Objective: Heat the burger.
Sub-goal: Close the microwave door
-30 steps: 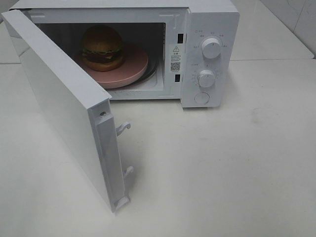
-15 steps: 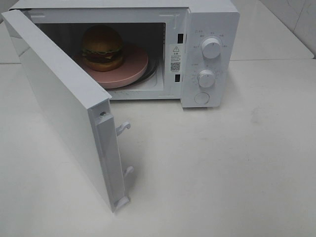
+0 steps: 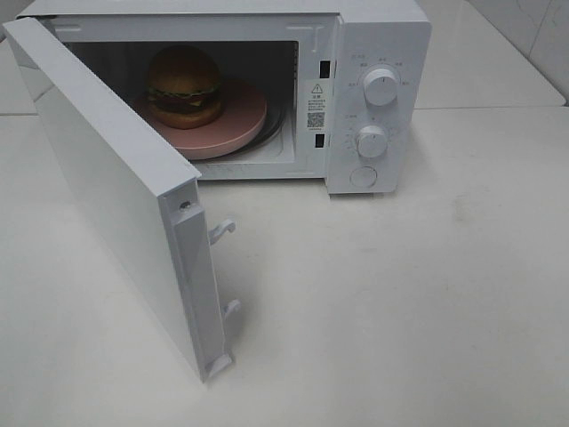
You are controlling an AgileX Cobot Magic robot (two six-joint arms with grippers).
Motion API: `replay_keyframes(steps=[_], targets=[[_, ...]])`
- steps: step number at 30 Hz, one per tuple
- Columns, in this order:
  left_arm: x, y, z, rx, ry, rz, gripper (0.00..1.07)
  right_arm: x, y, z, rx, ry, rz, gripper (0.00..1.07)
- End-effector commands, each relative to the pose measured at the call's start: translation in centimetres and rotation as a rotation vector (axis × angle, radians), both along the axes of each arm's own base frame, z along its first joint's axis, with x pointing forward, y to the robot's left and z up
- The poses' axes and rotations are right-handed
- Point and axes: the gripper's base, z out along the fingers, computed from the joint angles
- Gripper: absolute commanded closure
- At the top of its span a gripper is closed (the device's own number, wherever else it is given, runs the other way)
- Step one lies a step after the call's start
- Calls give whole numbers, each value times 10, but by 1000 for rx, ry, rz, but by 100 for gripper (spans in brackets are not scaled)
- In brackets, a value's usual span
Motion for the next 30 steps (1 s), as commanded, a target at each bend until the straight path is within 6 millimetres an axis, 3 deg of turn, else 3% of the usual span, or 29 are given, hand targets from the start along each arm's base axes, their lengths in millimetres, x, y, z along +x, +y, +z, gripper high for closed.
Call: replay_keyframes(steps=[1, 6, 30], targets=[[0, 0, 0, -4, -4, -4, 21, -5, -1, 0, -1, -43, -14, 31], [0, 0, 0, -4, -4, -4, 21, -16, -2, 0, 9, -106, -10, 31], [0, 0, 0, -4, -3, -4, 21, -15, -2, 0, 7, -104, -6, 31]])
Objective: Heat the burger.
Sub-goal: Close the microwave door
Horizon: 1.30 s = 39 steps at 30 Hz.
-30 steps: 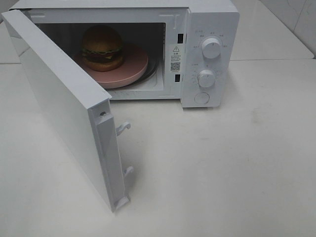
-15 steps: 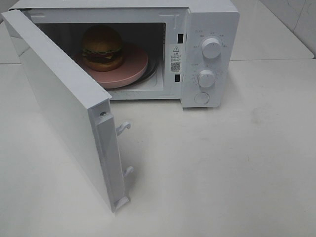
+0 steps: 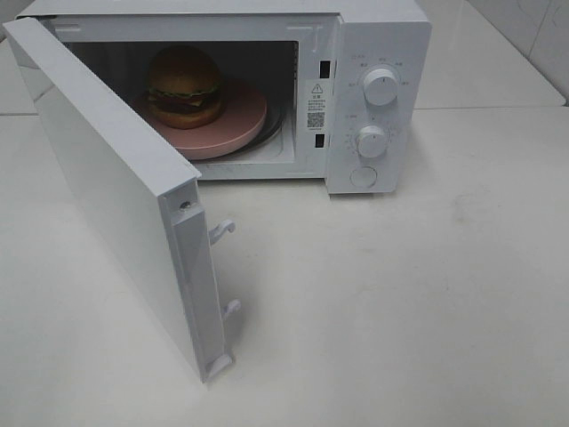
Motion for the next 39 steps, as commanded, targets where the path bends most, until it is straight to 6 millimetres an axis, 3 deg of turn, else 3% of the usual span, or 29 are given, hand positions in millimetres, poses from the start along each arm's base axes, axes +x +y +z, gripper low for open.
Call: replay_keyframes(steps=[1, 39], targets=[[0, 0, 0, -4, -3, -4, 21, -5, -1, 0, -11, -40, -4, 31], [0, 0, 0, -4, -3, -4, 21, -5, -1, 0, -11, -40, -4, 31]])
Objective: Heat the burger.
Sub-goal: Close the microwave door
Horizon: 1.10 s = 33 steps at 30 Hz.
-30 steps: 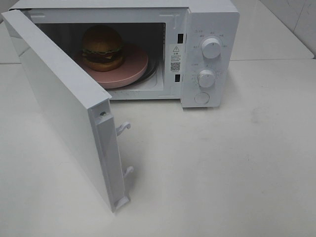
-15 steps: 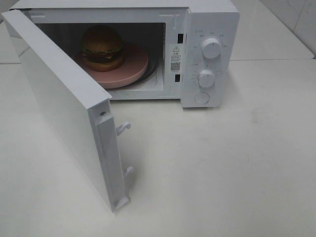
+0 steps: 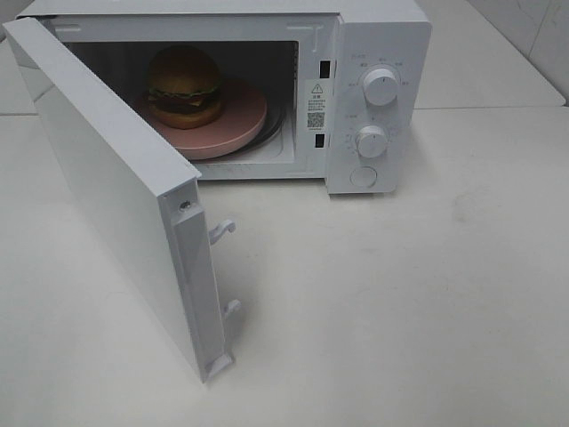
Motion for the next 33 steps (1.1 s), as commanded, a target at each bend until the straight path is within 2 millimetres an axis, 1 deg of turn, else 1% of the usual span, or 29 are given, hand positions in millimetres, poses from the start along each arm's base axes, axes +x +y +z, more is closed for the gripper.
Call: replay_keyframes(steps=[1, 22, 25, 27, 28, 30, 32, 33], targets=[[0, 0, 0, -4, -3, -4, 21, -5, -1, 0, -12, -40, -5, 31], [0, -4, 3, -41, -18, -28, 21, -5, -1, 0, -12, -40, -5, 31], [1, -4, 7, -39, -25, -26, 21, -5, -1, 0, -12, -40, -5, 31], [4, -3, 17, -37, -38, -22, 21, -5, -1, 0, -12, -40, -5, 31], [4, -3, 17, -37, -38, -22, 21, -5, -1, 0, -12, -40, -5, 31], [19, -2, 25, -18, -26, -20, 21, -5, -1, 0, -12, -40, -5, 31], [23, -2, 26, -11, -22, -23, 21, -5, -1, 0, -12, -40, -5, 31], [31, -1, 28, 9, -15, -30, 21, -5, -1, 0, -12, -40, -5, 31]])
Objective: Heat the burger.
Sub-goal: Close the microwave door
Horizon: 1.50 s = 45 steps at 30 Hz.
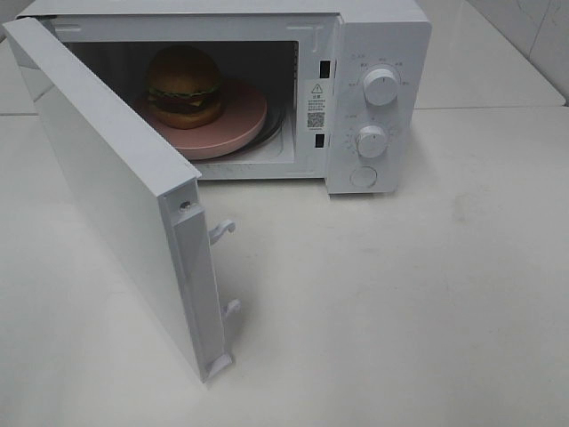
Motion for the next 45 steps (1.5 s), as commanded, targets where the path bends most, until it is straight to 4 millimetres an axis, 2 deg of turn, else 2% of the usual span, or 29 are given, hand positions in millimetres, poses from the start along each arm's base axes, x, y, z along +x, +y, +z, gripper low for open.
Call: replay_keyframes(steps=[1, 3, 5, 6, 10, 11, 13, 15, 16, 17, 18, 19, 20, 21, 22, 24, 32, 37, 42, 44, 45], targets=[[9, 1, 5, 22, -17, -9, 21, -5, -1, 0, -12, -40, -5, 31], [24, 1, 7, 35, 2, -11, 22, -5, -1, 0, -12, -40, -5, 31], [29, 2, 7, 38, 7, -12, 24, -5, -1, 0, -12, -40, -5, 31], [38, 2, 8, 45, 20, -13, 27, -5, -1, 0, -12, -40, -5, 31], [47, 3, 6, 53, 36, -16, 33, -5, -1, 0, -12, -40, -5, 31], [58, 3, 5, 63, 63, -21, 38, -5, -1, 0, -12, -40, -5, 31], [62, 3, 4, 72, 69, -27, 42, -5, -1, 0, -12, -40, -5, 31], [79, 3, 1, 80, 104, -37, 53, -5, -1, 0, -12, -40, -5, 31], [89, 3, -1, 75, 120, -39, 65, -5, -1, 0, -12, -40, -5, 31], [89, 3, -1, 75, 120, -39, 65, -5, -1, 0, -12, -40, -5, 31], [94, 3, -3, 73, 130, -40, 71, -5, -1, 0, -12, -40, -5, 31], [103, 3, -5, 66, 146, -47, 83, -5, -1, 0, -12, -40, -5, 31], [103, 3, -5, 66, 146, -47, 83, -5, -1, 0, -12, -40, -5, 31], [107, 3, -7, 60, 151, -46, 89, -5, -1, 0, -12, -40, -5, 31], [116, 3, -9, 53, 158, -40, 103, -5, -1, 0, -12, -40, -5, 31], [124, 4, -10, 61, 141, -32, 107, -5, -1, 0, -12, -40, -5, 31], [150, 8, -7, 97, 15, -10, 107, -5, -1, 0, -12, -40, -5, 31], [160, 9, -8, 92, -7, 7, 107, -5, -1, 0, -12, -40, -5, 31], [166, 12, -19, 77, -72, 54, 107, -5, -1, 0, -12, -40, -5, 31], [163, 15, -34, 60, -129, 101, 107, -5, -1, 0, -12, -40, -5, 31], [163, 15, -34, 60, -129, 101, 107, -5, -1, 0, -12, -40, -5, 31]])
